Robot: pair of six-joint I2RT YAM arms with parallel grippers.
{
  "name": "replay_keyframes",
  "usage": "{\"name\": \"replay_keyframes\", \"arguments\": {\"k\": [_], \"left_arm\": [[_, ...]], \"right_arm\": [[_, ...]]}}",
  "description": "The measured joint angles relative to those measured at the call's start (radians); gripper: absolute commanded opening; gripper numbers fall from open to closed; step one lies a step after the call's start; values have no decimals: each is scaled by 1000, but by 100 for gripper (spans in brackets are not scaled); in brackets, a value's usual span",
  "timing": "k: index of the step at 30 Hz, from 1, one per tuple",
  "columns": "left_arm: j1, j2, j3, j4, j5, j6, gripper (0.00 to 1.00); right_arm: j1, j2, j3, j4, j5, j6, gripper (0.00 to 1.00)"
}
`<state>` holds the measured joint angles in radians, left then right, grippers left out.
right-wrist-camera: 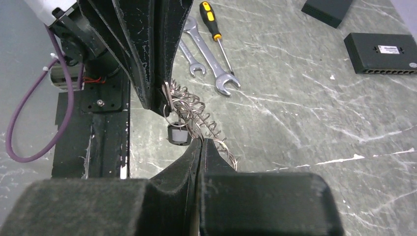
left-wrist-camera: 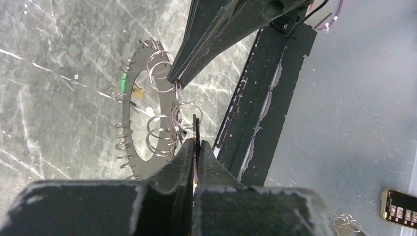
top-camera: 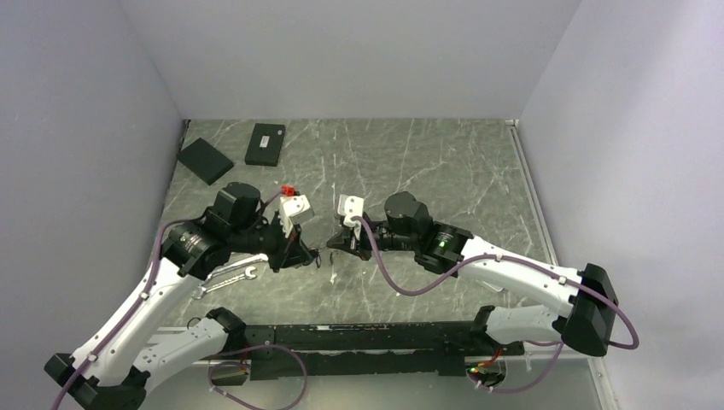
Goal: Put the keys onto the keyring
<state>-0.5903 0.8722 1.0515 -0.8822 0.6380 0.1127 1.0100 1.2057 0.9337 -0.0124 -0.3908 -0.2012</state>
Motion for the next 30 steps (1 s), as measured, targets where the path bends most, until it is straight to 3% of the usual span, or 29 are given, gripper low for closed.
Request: {"name": "replay_keyframes", "arguments": {"k": [10,30], "left_arm": [[0,-28,-18,18,-60,-2,0],[-2,39,-3,0,-84,17,0]], "right_arm": [[14,-33,-21,22,61,-40,0],[122,-51,-87,89,324,-187,0]]}}
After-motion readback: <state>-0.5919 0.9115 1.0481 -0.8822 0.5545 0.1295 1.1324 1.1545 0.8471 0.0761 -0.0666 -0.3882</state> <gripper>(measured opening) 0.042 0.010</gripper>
